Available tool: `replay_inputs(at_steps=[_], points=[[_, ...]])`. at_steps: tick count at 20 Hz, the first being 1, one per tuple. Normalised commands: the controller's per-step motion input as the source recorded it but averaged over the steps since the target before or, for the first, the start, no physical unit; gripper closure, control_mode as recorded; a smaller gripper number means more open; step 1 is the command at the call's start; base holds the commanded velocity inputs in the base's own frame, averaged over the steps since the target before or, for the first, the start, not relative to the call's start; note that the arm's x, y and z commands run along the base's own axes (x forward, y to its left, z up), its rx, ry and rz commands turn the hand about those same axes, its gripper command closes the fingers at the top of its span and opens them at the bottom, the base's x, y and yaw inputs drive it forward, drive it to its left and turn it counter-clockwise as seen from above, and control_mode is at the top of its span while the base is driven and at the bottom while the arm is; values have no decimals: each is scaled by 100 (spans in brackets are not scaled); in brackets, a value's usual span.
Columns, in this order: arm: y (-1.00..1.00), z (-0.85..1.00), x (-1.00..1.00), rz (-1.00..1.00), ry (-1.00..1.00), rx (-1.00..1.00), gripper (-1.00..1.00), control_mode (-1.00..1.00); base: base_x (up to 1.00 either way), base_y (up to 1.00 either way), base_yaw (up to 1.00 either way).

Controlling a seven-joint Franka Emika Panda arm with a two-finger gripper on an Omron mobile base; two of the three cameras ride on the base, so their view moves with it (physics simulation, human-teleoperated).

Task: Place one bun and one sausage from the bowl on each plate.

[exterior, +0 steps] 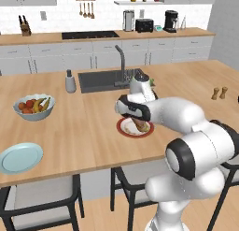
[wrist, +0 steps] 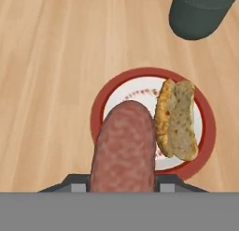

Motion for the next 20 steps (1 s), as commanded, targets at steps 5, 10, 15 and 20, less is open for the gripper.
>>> replay_inputs(at_steps=[5,10,15,20], points=[[0,-65,37,0,0,0,100,-100,0,0,0],[0,-63,21,0,0,0,100,-100,0,0,0],[0,-42,20,0,0,0,100,-100,0,0,0],[0,-14,45,0,0,0,100,-100,0,0,0]])
